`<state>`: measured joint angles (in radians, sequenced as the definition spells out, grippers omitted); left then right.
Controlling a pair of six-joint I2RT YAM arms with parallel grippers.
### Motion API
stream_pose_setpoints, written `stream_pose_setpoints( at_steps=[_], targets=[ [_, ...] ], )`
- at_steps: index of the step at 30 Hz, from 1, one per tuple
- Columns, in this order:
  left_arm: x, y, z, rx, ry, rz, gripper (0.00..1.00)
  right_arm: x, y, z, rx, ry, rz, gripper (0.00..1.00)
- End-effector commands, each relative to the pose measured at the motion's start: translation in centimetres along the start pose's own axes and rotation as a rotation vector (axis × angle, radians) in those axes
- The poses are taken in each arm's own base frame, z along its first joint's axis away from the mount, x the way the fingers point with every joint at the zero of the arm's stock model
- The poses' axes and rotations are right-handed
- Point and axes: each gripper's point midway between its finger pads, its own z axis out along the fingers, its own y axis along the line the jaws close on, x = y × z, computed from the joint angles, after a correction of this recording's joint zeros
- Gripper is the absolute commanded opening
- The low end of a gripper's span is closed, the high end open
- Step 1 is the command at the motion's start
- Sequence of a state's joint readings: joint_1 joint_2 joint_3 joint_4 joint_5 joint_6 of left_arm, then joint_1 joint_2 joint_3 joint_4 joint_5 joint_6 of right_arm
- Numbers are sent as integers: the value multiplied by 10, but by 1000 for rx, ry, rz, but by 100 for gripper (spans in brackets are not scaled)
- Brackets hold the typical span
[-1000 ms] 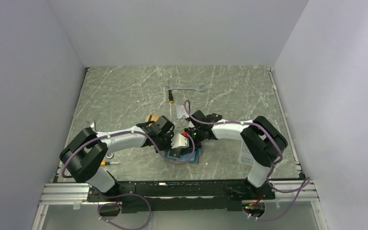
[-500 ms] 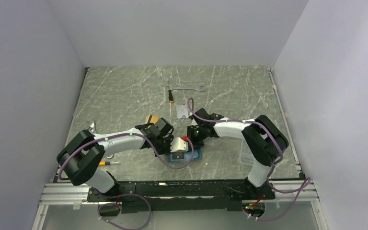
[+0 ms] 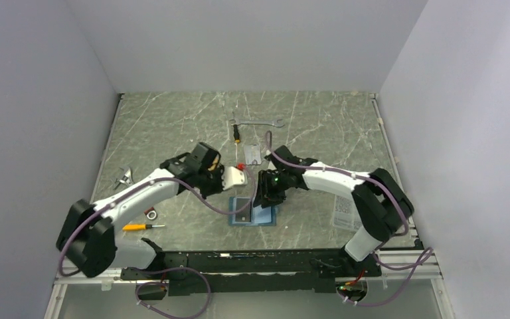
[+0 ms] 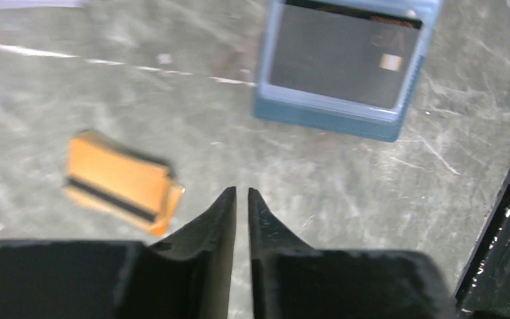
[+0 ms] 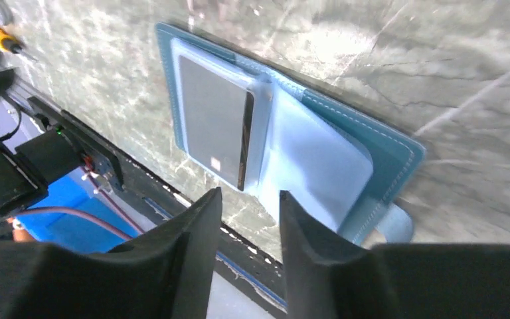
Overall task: Put the credit cards into the card holder
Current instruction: Pick up the credit card from the center of the board.
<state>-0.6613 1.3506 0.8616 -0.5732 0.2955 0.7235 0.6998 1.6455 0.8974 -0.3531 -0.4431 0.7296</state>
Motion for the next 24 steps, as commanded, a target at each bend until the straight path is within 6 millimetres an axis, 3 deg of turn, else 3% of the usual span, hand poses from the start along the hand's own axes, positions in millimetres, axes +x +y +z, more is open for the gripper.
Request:
stream_pose_setpoints(
  at_steps=[1,4,6,7,10,13,18,24],
  targets=[
    [-25,32,-71,-173,-63,38,29,-30,22,-43,-9,-167,-60,47],
    [-27,47,-114,-313,-92,21,57,-47,35,-70,-58,-267,-90,56],
    [-24,52,-140,-392,-126,4,96,-58,34,-87,-78,-310,-67,63],
    [-19,55,-149,-438,-131,-13,99,-63,32,-94,-97,-325,-47,67],
    [8,67,-166,-605,-96,-84,99,-77,13,-111,-119,-385,41,80],
    [25,58,-168,-614,-60,-125,99,-86,1,-125,-60,-461,48,89],
    [34,49,-175,-605,-29,-209,99,-95,-11,-144,33,-542,50,99],
    [28,58,-158,-545,-33,-261,99,-104,-33,-156,-18,-614,107,100]
  ],
)
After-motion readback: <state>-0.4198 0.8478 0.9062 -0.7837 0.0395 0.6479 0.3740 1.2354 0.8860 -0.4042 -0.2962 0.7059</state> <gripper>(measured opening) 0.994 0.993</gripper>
